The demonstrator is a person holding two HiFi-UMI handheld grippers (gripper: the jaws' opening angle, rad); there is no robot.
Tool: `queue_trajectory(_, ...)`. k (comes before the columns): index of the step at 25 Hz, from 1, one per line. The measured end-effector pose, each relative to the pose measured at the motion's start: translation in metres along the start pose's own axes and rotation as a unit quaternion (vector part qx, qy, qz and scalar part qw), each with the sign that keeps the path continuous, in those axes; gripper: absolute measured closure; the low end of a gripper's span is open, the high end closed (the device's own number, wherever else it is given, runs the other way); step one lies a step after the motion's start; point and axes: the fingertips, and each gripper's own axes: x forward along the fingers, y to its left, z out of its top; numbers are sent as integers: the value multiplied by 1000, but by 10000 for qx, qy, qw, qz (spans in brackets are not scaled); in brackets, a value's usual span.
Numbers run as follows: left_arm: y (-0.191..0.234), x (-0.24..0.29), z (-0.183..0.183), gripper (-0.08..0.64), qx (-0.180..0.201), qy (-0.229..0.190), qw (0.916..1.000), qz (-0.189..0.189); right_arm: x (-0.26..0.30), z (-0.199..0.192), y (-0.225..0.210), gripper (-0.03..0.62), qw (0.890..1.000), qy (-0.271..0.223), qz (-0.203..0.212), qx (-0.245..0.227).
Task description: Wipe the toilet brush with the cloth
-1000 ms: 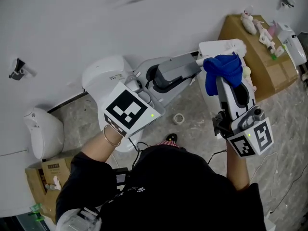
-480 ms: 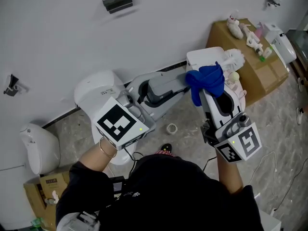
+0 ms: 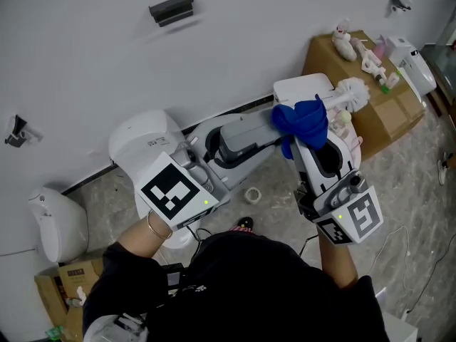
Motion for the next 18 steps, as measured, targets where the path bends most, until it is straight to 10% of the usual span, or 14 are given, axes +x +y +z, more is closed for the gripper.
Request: queue_trajectory(18, -6, -6, 15, 390, -490, -552, 9970, -220, 2, 21, 10, 525, 9981, -276, 32, -551)
